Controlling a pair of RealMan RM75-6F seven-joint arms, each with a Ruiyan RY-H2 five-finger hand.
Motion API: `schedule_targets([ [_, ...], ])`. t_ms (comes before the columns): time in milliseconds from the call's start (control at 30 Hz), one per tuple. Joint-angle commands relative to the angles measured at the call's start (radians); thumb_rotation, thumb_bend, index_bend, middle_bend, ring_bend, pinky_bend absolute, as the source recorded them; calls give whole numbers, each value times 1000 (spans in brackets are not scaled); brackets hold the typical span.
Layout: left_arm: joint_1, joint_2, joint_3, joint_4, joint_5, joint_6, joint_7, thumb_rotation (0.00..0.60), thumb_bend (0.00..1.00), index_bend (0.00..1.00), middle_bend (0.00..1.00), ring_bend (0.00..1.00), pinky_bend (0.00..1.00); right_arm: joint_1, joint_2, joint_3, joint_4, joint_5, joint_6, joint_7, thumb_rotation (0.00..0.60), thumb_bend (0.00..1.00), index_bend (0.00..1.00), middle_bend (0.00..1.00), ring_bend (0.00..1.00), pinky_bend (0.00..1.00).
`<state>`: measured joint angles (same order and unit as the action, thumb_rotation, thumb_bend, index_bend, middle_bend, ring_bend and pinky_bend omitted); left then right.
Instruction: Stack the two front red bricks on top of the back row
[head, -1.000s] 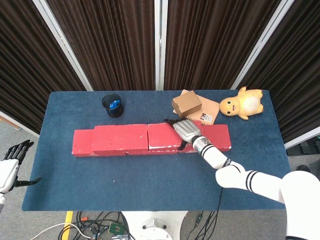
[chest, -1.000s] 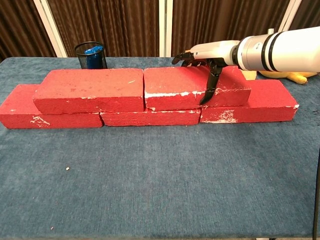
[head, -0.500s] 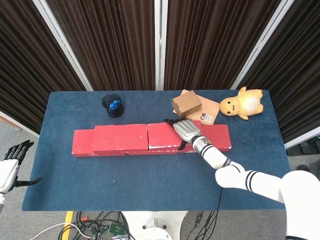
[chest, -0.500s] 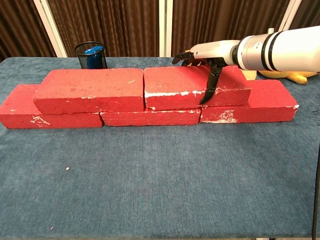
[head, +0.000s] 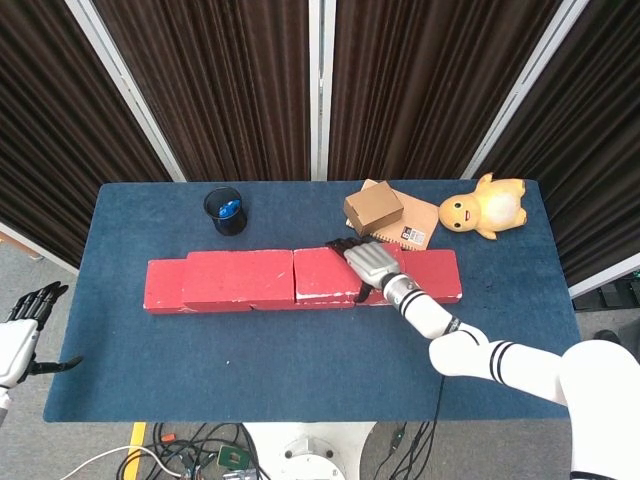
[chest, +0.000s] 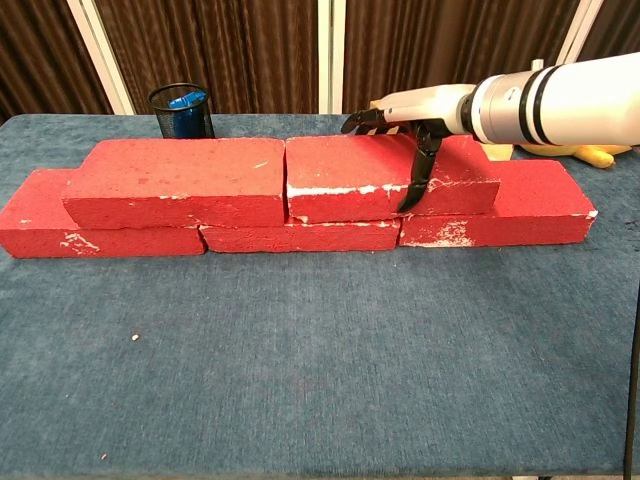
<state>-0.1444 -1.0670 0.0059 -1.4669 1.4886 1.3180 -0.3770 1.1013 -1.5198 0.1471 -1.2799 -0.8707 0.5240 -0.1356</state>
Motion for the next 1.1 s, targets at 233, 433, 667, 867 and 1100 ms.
schedule_targets([
  [233, 0, -2, 1, 3, 1, -1, -5, 600, 30, 8, 0, 0, 0, 2, 4, 1, -3, -4, 3, 6, 600, 0, 0, 0, 0, 1],
  [433, 0, -3, 1, 5, 1, -1, -8, 600, 30, 8, 0, 0, 0, -4, 11, 3, -14, -10, 16, 9, 600, 0, 0, 0, 0, 0],
  [667, 1, -1, -1, 1, 1, 6, -6, 600, 30, 8, 0, 0, 0, -17, 49, 10, -64, -26, 21, 29, 600, 0, 0, 0, 0, 0],
  [867, 1, 3, -1, -7, 4, 7, -1, 600, 30, 8, 0, 0, 0, -33, 99, 19, -125, -50, 38, 45, 600, 0, 0, 0, 0, 0],
  [1100, 2, 6, -1, -11, 2, 9, -2, 600, 30, 8, 0, 0, 0, -71, 180, 16, -210, -78, 93, 45, 600, 0, 0, 0, 0, 0],
])
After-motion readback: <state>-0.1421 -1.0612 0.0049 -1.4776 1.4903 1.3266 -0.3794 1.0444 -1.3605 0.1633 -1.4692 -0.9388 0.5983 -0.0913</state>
